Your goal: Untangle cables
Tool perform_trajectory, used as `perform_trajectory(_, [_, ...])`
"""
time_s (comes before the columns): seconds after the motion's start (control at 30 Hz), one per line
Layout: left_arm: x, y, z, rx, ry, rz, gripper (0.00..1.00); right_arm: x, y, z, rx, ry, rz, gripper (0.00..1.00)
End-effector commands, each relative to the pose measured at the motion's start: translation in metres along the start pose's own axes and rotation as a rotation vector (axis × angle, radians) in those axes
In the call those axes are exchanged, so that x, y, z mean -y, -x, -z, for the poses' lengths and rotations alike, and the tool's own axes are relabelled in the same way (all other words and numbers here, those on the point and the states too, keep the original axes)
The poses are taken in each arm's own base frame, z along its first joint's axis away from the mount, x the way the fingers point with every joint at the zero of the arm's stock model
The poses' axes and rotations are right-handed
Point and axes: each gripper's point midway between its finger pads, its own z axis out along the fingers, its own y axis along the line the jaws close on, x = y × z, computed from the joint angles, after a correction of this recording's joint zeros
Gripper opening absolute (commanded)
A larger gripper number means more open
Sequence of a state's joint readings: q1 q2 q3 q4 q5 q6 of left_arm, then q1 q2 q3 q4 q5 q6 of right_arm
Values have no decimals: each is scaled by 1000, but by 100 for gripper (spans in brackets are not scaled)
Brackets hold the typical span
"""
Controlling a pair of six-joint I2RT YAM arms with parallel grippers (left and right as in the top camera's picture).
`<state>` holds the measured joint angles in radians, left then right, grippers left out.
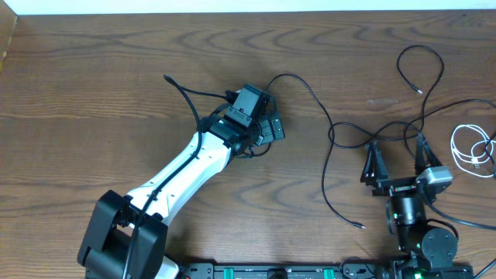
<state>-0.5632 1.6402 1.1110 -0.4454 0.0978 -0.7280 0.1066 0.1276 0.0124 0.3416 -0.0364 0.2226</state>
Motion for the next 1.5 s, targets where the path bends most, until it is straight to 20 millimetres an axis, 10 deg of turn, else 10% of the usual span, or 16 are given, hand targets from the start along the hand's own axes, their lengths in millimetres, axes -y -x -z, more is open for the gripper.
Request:
perform_trajectory(0.0, [-3, 3, -1, 13, 17, -16, 98, 0, 5, 6, 31, -14, 6, 99])
perform_trajectory(0.23, [-2, 3, -1, 13, 17, -16, 98, 7, -16, 9, -54, -47, 6, 99])
perform_trajectory(0.4, [-3, 3, -1, 13, 17, -16, 98, 18, -76, 20, -302, -87, 5, 99])
perform_trajectory(1.47, [-3, 3, -1, 13, 17, -16, 98, 15, -74, 19, -299, -51, 113, 99])
